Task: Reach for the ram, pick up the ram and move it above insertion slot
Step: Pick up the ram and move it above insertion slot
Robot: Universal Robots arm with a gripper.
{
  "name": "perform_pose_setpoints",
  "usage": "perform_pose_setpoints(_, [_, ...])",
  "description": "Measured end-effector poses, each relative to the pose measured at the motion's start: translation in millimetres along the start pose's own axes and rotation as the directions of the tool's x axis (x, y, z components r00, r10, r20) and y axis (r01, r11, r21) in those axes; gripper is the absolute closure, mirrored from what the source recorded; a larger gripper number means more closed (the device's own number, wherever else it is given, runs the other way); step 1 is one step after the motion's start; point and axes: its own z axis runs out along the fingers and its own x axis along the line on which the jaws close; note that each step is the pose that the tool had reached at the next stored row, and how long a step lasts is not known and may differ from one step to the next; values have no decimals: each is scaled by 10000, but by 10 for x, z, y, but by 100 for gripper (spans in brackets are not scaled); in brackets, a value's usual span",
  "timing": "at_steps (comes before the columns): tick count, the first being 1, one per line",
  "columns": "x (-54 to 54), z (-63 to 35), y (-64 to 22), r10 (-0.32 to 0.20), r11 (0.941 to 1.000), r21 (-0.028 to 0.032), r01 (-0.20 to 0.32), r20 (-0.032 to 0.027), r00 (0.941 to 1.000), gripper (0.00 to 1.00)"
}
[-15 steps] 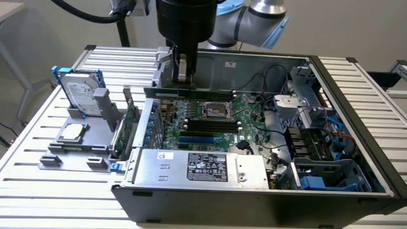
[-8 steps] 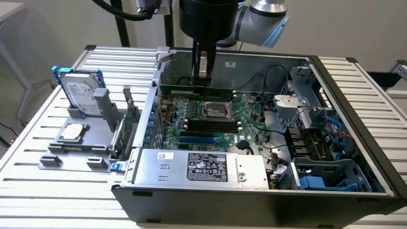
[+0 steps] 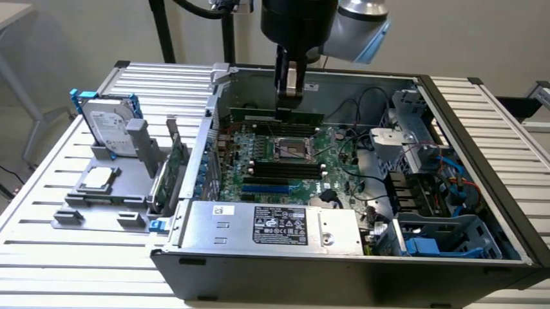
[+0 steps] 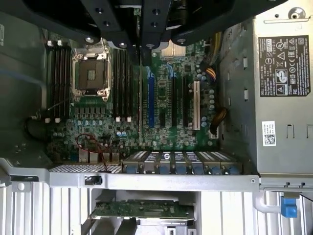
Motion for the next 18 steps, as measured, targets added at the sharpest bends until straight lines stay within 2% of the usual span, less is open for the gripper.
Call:
perform_pose_setpoints(2, [-50, 5, -26, 3, 10000, 4, -3, -110, 9999, 87])
perform_pose_setpoints(5, [-122, 13, -63, 7, 10000, 10, -7, -319, 9995, 87])
perform_pose_setpoints(8, [-195, 18, -102, 11, 10000, 13, -11, -434, 9991, 87])
perform_pose_setpoints(12, [-214, 17, -153, 12, 10000, 11, -12, -448, 9990, 87])
perform_pose_setpoints(18, [-215, 18, -154, 12, 10000, 11, -12, -447, 9990, 87])
